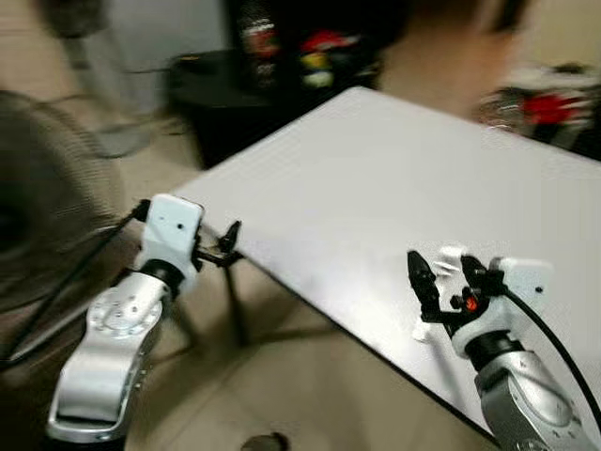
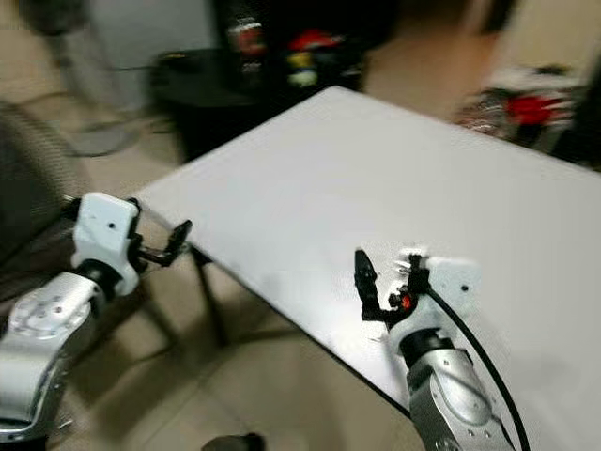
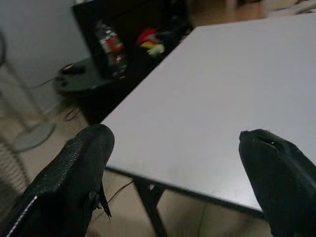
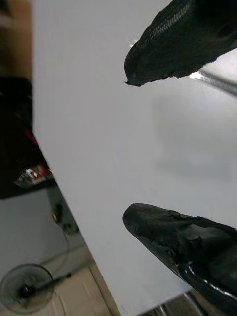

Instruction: Setting the table

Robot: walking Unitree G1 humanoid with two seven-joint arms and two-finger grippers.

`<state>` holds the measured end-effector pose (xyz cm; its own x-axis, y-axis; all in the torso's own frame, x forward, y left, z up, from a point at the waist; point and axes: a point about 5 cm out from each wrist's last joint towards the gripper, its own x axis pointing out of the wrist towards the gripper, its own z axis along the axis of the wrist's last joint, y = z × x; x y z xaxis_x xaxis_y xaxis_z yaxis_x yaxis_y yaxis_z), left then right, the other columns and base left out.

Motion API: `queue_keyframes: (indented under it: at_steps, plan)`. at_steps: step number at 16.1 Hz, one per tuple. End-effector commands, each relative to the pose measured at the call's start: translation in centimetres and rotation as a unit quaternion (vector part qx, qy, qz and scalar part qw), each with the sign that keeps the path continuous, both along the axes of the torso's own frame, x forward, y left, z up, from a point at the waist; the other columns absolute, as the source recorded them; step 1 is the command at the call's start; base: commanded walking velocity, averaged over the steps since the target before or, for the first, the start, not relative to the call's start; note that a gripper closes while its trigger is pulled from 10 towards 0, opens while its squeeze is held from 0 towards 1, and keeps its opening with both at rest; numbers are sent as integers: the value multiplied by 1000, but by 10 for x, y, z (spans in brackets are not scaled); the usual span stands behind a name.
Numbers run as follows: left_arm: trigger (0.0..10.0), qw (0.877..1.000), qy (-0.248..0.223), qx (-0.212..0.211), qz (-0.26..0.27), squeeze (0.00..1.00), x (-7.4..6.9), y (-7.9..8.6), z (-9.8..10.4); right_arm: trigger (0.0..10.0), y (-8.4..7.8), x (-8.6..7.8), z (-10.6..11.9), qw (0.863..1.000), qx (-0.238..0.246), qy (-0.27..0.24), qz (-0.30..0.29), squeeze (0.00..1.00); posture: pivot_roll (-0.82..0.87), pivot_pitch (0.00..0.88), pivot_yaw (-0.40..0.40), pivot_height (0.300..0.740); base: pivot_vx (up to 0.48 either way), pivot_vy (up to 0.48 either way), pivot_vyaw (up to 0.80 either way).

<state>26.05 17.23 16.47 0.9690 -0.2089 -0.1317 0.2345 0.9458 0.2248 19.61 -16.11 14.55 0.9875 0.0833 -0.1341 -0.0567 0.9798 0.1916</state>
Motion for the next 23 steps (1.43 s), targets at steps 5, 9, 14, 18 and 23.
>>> queue_keyframes:
  at_steps: [5,9,14,18,23]
  plan:
    - [10000,999,-7,2,33,0,0,8,7,10000,10,6,9,999,4,-14,42,0,21,0,26,740,0,0,800]
    - [10000,1000,-7,-5,21,0,9,1,7,10000,11,17,11,998,-10,-15,61,0,17,0,27,740,0,0,800]
    - [10000,999,-15,6,44,0,6,8,8,10000,12,22,3,995,9,23,97,0,52,0,-30,740,0,0,800]
    - [10000,999,-25,19,33,0,6,6,12,10000,18,24,0,992,16,31,124,0,67,0,-23,740,0,0,800]
    - [10000,999,-28,24,31,0,9,3,12,10000,15,26,-2,992,21,27,121,0,68,0,-10,740,0,0,800]
